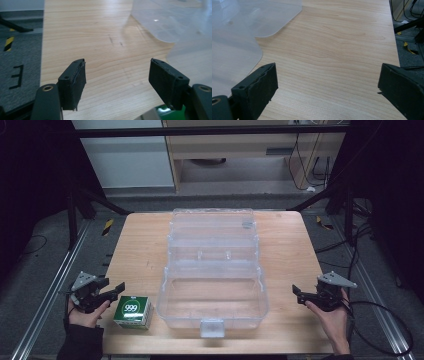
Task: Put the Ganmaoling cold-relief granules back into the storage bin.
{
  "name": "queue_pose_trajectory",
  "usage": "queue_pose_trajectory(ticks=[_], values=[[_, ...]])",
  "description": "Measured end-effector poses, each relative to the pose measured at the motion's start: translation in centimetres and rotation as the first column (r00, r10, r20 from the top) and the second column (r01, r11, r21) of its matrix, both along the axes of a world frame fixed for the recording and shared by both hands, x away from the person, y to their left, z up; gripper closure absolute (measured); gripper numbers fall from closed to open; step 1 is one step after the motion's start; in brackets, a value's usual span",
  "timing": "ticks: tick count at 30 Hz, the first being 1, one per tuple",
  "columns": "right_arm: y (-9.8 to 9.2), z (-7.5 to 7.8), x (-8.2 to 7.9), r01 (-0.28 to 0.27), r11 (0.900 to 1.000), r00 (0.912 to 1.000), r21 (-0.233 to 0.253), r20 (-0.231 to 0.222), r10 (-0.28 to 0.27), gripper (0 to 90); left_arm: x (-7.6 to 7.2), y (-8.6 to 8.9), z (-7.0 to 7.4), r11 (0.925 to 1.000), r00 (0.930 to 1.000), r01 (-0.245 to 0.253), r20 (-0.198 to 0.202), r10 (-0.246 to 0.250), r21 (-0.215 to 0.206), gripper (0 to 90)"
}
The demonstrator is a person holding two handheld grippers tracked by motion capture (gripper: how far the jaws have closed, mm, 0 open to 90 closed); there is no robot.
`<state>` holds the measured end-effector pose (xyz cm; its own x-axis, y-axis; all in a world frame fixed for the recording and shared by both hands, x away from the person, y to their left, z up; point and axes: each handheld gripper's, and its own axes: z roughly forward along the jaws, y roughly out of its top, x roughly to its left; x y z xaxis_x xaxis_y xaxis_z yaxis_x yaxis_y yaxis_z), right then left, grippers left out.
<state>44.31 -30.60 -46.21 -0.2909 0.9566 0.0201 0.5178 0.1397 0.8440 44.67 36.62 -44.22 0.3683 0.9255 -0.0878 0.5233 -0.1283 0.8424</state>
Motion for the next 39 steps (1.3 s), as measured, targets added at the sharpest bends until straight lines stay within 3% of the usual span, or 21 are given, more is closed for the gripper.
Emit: queue_pose_trajectory(ticks=[6, 8, 10, 11, 18, 19, 20, 25, 32, 39], values=[[0.1, 0.2, 0.0, -0.007, 1.0, 0.9999, -0.021, 0.015, 0.007, 3.1, -0.1, -0.6, 0.8, 0.9945, 0.9956, 0.093, -0.006, -0.093, 0.048, 27.7], [0.2, 0.3, 0.1, -0.013, 1.0, 0.9998, -0.026, 0.016, 0.013, 3.2, -0.1, -0.8, 1.5, 0.9846, 0.9899, 0.142, -0.021, -0.14, 0.103, 26.9], [0.3, 0.3, 0.0, -0.016, 0.999, 0.9997, -0.031, 0.016, 0.017, 3.2, -0.1, -0.9, 2.0, 0.9772, 0.9843, 0.176, -0.027, -0.174, 0.118, 26.5], [0.3, 0.3, 0.0, -0.016, 0.999, 0.9997, -0.031, 0.016, 0.017, 3.2, -0.1, -0.9, 2.0, 0.9772, 0.9843, 0.176, -0.027, -0.174, 0.118, 26.2], [0.3, 0.4, -0.1, -0.021, 0.999, 0.9995, -0.035, 0.02, 0.022, 3.2, -0.3, -0.9, 4.1, 0.9381, 0.9517, 0.307, -0.044, -0.304, 0.161, 24.0], [0.3, 0.4, -0.1, -0.022, 0.999, 0.9996, -0.037, 0.019, 0.022, 3.2, -0.4, -1.0, 4.6, 0.9254, 0.9414, 0.337, -0.05, -0.334, 0.173, 23.7], [0.3, 0.4, -0.1, -0.022, 0.999, 0.9996, -0.037, 0.019, 0.022, 3.2, -0.4, -1.0, 4.6, 0.9254, 0.9414, 0.337, -0.05, -0.334, 0.173, 23.1], [0.3, 0.3, 0.0, -0.028, 0.998, 0.9995, -0.048, 0.014, 0.028, 3.0, -0.2, -1.2, 5.3, 0.8953, 0.9134, 0.407, -0.077, -0.4, 0.181, 22.2], [0.5, 0.3, -0.1, -0.037, 0.998, 0.9993, -0.058, 0.01, 0.037, 2.8, 0.0, -1.8, 5.9, 0.841, 0.871, 0.491, -0.12, -0.476, 0.227, 21.3], [0.4, 0.2, -0.1, -0.04, 0.997, 0.9991, -0.066, 0.006, 0.041, 2.6, -0.2, -2.5, 6.3, 0.753, 0.8064, 0.591, -0.182, -0.563, 0.29, 20.0]])
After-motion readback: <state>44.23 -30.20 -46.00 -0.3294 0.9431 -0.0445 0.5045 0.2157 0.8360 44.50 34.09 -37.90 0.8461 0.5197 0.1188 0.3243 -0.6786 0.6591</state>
